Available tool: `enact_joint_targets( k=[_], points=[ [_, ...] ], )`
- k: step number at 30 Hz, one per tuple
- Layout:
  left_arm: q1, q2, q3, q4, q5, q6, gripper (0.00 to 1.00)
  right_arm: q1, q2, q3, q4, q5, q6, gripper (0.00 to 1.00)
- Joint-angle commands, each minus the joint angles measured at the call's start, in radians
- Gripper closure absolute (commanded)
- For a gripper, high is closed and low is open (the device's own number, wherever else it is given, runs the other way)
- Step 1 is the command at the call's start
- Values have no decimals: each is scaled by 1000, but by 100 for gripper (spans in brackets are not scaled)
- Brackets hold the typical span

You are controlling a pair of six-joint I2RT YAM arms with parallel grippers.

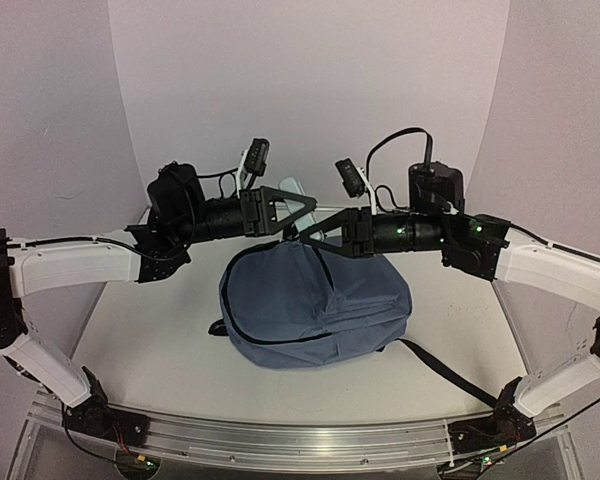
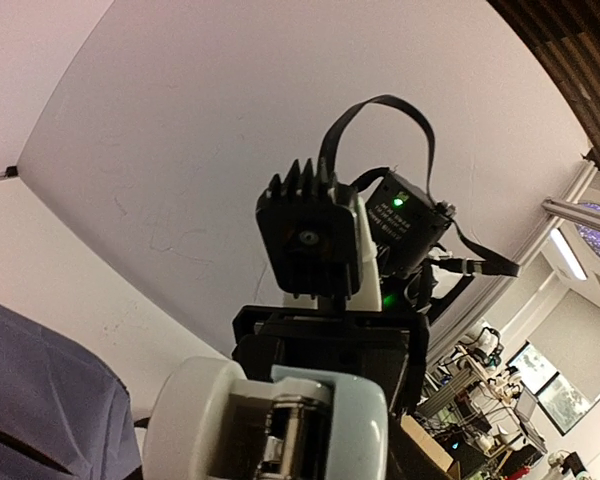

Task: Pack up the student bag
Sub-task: Place the stationery in the student bag.

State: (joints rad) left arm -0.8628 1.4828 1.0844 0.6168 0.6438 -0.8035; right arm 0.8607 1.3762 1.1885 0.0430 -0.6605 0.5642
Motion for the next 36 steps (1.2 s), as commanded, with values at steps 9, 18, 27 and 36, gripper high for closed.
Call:
enact_joint_targets(
  k=[9,18,27,36],
  points=[
    [21,-50,-34,-84,-78,-24,100,5,-86,-53,9,273,-12,33],
    [183,-146,-104,-434,-215,-91,100,28,129,99,-442,784,-84,26],
    [218,-164,-159,-474,-212,-111,100,72,320,232,-571,954,-119,38],
    [217,-117,-166,-458,-169,-135,100,100,439,328,-631,1076,-115,51]
  ],
)
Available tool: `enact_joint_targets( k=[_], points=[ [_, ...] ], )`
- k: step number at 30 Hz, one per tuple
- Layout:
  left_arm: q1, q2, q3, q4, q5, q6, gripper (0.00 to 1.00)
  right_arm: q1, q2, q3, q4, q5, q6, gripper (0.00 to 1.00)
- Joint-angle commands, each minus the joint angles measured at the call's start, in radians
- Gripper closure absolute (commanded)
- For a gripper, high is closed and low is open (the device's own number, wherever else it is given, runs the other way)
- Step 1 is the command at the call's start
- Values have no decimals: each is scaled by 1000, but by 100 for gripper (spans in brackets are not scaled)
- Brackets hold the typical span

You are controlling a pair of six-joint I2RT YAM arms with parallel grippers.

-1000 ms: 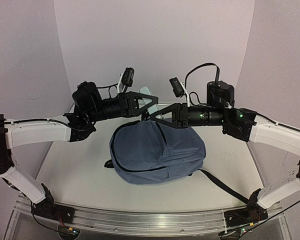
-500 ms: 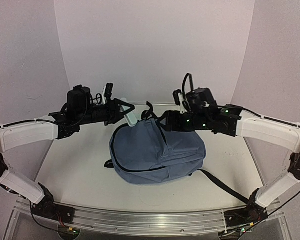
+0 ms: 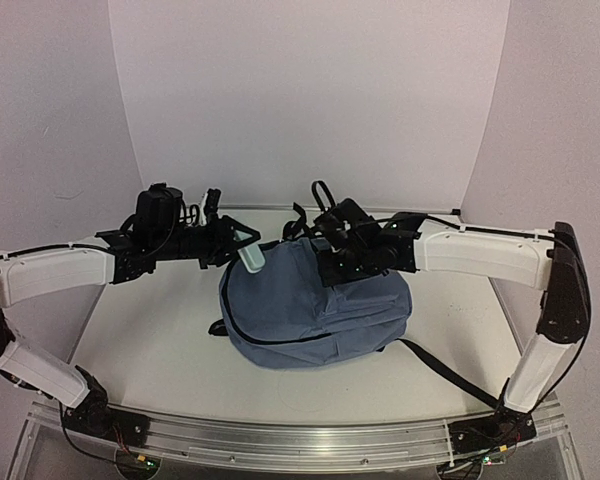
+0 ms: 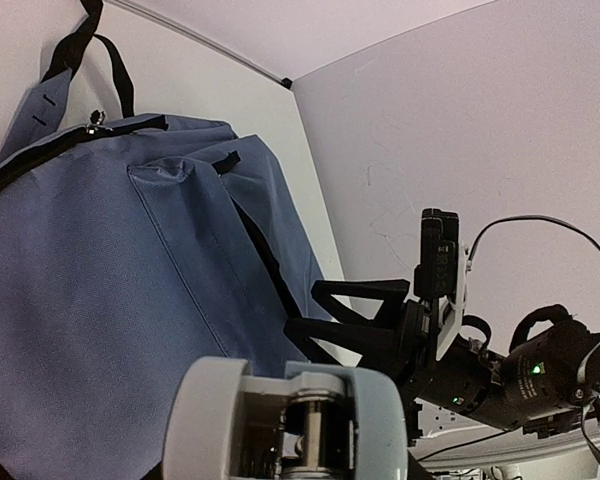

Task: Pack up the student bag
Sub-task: Place the stationery in the student bag.

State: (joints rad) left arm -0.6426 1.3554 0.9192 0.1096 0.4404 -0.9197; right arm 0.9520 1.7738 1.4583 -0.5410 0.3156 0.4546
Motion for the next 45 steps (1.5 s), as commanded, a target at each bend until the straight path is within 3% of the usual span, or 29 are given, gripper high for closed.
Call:
enact_joint_targets(
  k=[1,5,14,24,32,42,44,45],
  points=[
    [-3,21,1,53,46,-22,100,9,52,65,-52,110,-6,54],
    [-3,63,16,62,71,-31,100,14,69,90,-72,173,13,72],
    [-72,238,141,116,126,-45,100,15,19,96,-66,240,85,99],
    [-128,459,308,258,202,-127,100,15,-48,46,28,136,122,100],
    [-137,586,337,383,194,-214,100,15,-92,23,67,123,166,100],
    [-150,674,357,384,195,-255,100,15,-137,20,105,111,185,100],
    [-154,706,401,372,214,-247,96,15,-140,20,109,109,184,100],
    [-155,715,415,367,215,-237,89,15,-140,19,110,108,184,100]
  ],
)
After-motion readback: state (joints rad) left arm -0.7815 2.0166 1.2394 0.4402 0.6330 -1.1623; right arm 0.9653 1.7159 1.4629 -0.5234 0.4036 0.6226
